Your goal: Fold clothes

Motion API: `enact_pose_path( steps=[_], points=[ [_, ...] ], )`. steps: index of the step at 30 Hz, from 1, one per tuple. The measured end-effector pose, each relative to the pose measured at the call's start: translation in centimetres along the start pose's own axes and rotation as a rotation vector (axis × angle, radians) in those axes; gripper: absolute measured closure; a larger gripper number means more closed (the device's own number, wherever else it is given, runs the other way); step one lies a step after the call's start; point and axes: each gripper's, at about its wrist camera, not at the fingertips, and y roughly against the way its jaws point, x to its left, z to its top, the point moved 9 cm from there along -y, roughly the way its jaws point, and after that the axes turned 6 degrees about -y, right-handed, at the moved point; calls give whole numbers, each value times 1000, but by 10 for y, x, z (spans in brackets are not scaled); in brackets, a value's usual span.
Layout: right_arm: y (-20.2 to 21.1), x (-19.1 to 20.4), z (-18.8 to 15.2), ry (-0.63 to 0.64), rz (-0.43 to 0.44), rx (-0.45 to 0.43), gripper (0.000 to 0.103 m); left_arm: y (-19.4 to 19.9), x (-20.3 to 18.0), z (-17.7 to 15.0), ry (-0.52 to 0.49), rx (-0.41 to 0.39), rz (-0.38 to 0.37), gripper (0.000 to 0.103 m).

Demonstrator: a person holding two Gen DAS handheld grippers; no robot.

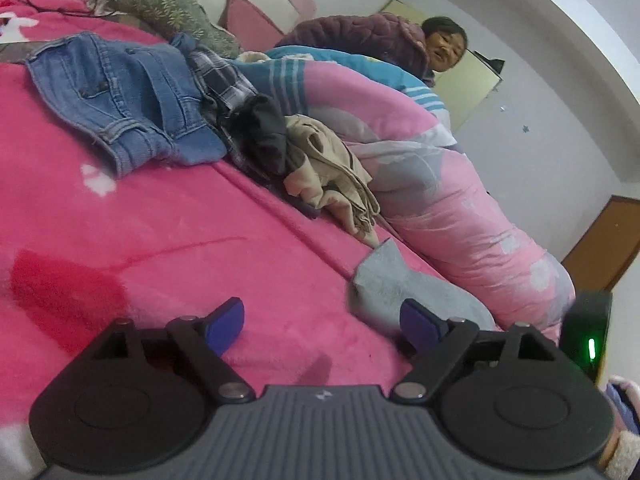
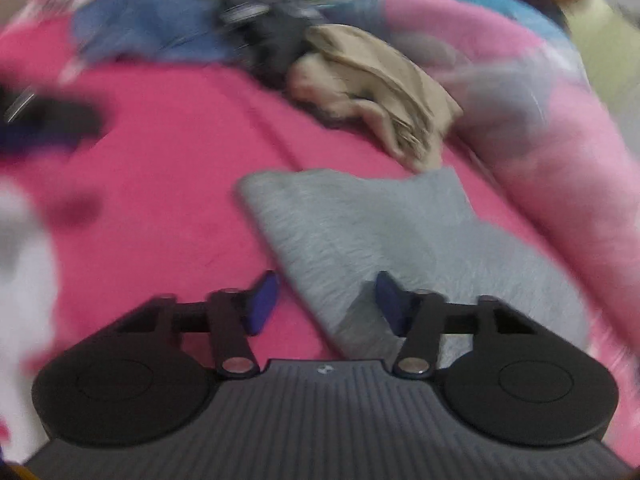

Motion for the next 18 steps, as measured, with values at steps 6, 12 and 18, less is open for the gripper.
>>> enact_pose_path(
  steps=[6,12,18],
  points=[
    [71,-60,37,-405,38,-217,102,-5,3,-2,-5,-4,3,17],
    [260,-119,40,-573,121,-609,102,-4,-3,-6,-60,8,46,17],
    [487,-160,-44,-647,16,-973,102,9,-39,-7,-229,15,82,18]
  ],
)
